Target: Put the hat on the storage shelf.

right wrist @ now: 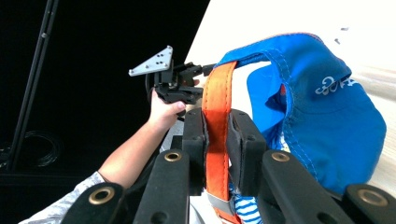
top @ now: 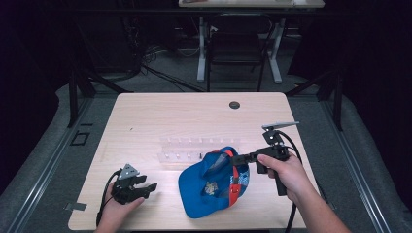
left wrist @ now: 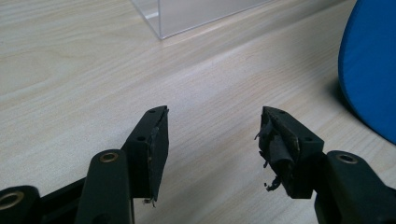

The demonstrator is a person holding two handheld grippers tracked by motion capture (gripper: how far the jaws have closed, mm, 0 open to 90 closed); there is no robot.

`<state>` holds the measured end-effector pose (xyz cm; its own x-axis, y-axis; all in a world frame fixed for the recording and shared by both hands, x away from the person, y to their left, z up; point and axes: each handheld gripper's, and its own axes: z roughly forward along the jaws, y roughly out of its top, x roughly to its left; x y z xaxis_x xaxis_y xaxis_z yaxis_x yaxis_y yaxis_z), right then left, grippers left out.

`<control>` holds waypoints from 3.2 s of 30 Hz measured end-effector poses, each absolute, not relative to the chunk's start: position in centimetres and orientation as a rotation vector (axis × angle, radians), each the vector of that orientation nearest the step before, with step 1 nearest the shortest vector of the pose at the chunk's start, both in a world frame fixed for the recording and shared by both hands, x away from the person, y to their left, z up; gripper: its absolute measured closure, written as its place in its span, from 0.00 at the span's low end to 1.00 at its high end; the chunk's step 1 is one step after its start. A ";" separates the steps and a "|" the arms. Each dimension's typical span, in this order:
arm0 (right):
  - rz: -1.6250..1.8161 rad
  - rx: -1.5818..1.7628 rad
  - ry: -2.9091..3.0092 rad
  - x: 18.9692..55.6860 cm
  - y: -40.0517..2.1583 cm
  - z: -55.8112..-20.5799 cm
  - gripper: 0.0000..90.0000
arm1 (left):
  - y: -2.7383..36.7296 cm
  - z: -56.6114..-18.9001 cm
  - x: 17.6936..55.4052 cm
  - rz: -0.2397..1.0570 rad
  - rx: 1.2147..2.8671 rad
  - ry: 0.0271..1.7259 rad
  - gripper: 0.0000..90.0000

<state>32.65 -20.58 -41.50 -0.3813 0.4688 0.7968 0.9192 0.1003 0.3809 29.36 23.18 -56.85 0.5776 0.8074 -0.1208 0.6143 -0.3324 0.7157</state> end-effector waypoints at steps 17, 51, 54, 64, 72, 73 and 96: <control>-1.305 -1.254 -1.881 33.6 -17.7 -38.0 0.87 | 22.9 -56.8 29.1 0.350 2.057 1.122 0.48; -1.448 -1.223 -1.778 34.7 -16.6 -35.6 0.87 | 21.5 -55.6 28.2 0.359 2.028 1.017 0.50; -1.463 -1.219 -1.756 35.0 -16.4 -35.5 0.87 | 21.0 -54.6 27.8 0.376 2.001 0.981 0.50; -1.485 -1.219 -1.741 35.7 -15.5 -35.0 0.87 | 17.0 -51.0 25.7 0.405 1.982 0.779 0.50; -1.500 -1.222 -1.747 36.1 -15.1 -34.5 0.87 | 13.4 -49.3 24.1 0.376 2.017 0.640 0.51; -1.498 -1.222 -1.747 36.1 -15.1 -34.5 0.87 | 13.0 -49.2 24.0 0.372 2.028 0.626 0.51; -1.498 -1.238 -1.748 36.4 -14.4 -34.8 0.87 | 7.7 -48.3 23.6 0.413 2.057 0.548 0.64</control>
